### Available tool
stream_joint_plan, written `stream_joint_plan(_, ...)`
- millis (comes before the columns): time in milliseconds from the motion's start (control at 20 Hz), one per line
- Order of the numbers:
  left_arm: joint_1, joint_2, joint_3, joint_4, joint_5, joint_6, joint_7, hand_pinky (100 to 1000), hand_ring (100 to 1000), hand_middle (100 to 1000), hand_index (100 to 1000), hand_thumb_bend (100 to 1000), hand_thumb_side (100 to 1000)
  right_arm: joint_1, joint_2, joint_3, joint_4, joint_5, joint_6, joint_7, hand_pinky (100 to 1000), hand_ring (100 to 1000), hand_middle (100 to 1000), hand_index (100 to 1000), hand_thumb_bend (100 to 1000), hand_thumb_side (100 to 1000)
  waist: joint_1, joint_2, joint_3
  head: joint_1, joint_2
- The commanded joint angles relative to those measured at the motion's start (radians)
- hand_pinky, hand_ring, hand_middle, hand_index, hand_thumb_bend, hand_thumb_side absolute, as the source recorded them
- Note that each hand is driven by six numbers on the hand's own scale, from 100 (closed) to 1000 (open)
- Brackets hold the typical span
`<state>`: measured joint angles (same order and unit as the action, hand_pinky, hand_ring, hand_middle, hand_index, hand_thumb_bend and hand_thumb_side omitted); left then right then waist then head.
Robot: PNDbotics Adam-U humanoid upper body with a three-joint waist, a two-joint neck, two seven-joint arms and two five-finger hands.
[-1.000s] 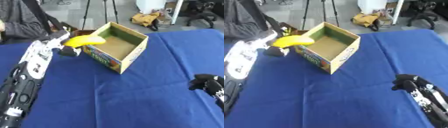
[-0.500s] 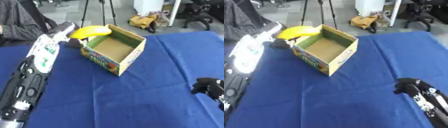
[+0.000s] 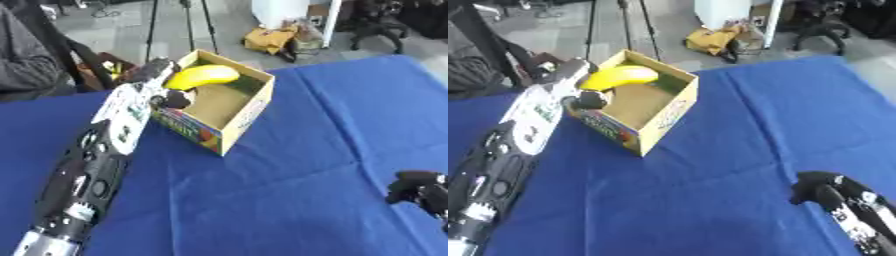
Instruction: Pick up objects on the table and place them in the box.
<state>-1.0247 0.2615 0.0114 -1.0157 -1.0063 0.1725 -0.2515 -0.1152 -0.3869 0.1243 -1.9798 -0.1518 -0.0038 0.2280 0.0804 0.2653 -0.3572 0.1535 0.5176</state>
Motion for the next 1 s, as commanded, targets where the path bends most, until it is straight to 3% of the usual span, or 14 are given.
stream_joint_plan(50,-0.033,0.008,0.003,0.014,-0.052,-0.005,0.05,616,460,409,559,100,244,-0.01,-0.004,0.001,-0.02,0.005,0.003,0.008,815,655,657,795,178,711,0.0,-0.012,-0.01,0.015,-0.022)
stream_joint_plan(100,-0.033,0.007,-0.001,0.021,-0.068,-0.01,0.054,652,529,487,649,100,259,-0.01,-0.003,0.001,-0.02,0.006,0.004,0.008,815,655,656,794,168,708,0.002,-0.011,-0.015,0.016,-0.023)
stream_joint_plan(150,-0.033,0.006,-0.004,0.027,-0.083,-0.016,0.055,679,586,548,700,351,416,-0.01,-0.002,0.001,-0.02,0.007,0.006,0.008,815,655,656,794,176,712,0.004,-0.009,-0.018,0.016,-0.025)
stream_joint_plan(200,-0.033,0.005,-0.006,0.032,-0.097,-0.023,0.055,679,586,548,700,351,416,-0.011,-0.002,0.001,-0.02,0.008,0.006,0.009,815,655,656,794,176,712,0.006,-0.008,-0.02,0.016,-0.025)
stream_joint_plan(250,-0.032,0.004,-0.008,0.036,-0.109,-0.032,0.051,702,629,601,736,634,526,-0.012,-0.001,0.001,-0.02,0.009,0.007,0.009,815,655,656,794,176,712,0.007,-0.008,-0.02,0.016,-0.026)
stream_joint_plan(300,-0.032,0.005,-0.009,0.039,-0.124,-0.04,0.048,725,666,639,758,800,576,-0.012,-0.001,0.001,-0.02,0.009,0.008,0.009,815,655,656,794,176,712,0.008,-0.008,-0.02,0.016,-0.026)
stream_joint_plan(400,-0.029,0.008,-0.006,0.043,-0.15,-0.045,0.045,748,705,687,783,934,617,-0.012,0.0,0.0,-0.02,0.009,0.009,0.009,815,655,656,794,175,712,0.009,-0.008,-0.019,0.015,-0.027)
stream_joint_plan(650,-0.021,0.01,0.002,0.047,-0.176,-0.043,0.039,797,775,772,817,1000,702,-0.011,0.001,-0.002,-0.02,0.009,0.011,0.008,815,655,656,794,174,712,0.008,-0.011,-0.014,0.012,-0.03)
stream_joint_plan(950,-0.012,0.014,0.009,-0.004,-0.116,-0.043,0.085,769,752,748,776,1000,758,-0.006,0.001,-0.005,-0.02,0.008,0.012,0.006,815,655,656,793,169,713,0.002,-0.016,-0.004,0.009,-0.027)
stream_joint_plan(1000,-0.009,0.019,0.01,-0.027,-0.086,-0.048,0.102,758,741,736,758,965,774,-0.005,0.001,-0.006,-0.02,0.008,0.013,0.005,815,655,655,793,166,714,0.001,-0.019,0.0,0.007,-0.026)
